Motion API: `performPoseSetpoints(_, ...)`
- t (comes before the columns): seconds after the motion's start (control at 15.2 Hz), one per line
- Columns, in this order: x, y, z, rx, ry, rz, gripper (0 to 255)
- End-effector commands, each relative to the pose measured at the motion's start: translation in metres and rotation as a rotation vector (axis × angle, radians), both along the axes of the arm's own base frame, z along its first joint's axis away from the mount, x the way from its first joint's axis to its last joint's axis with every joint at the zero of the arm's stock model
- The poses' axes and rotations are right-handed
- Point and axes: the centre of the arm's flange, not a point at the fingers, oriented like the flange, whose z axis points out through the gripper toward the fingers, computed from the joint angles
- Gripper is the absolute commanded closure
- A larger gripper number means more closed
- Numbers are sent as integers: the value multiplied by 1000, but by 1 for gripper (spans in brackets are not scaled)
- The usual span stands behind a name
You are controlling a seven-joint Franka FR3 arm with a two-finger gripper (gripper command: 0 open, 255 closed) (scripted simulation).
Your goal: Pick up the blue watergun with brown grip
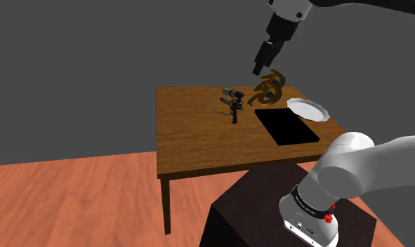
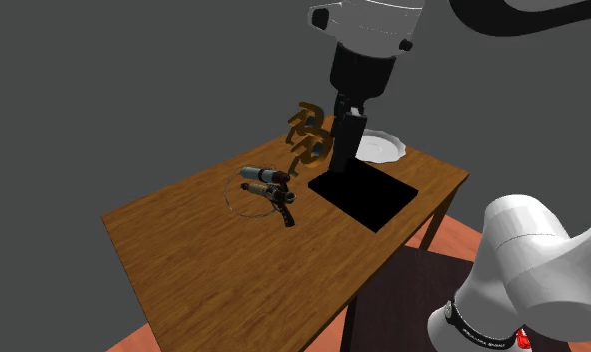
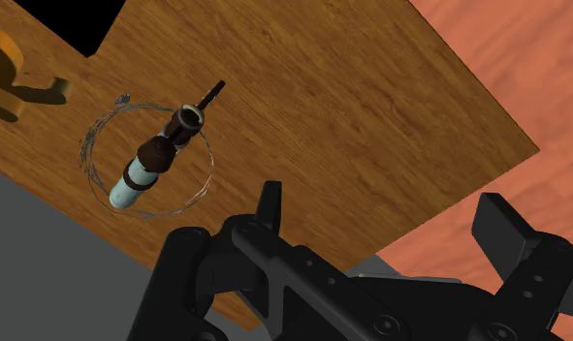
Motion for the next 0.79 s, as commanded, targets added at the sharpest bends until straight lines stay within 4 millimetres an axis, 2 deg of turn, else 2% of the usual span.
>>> performPoseSetpoints(0.0,0,0,0,0,0,0,0)
performPoseSetpoints(0.73,142,-50,-66,-35,165,-201,0)
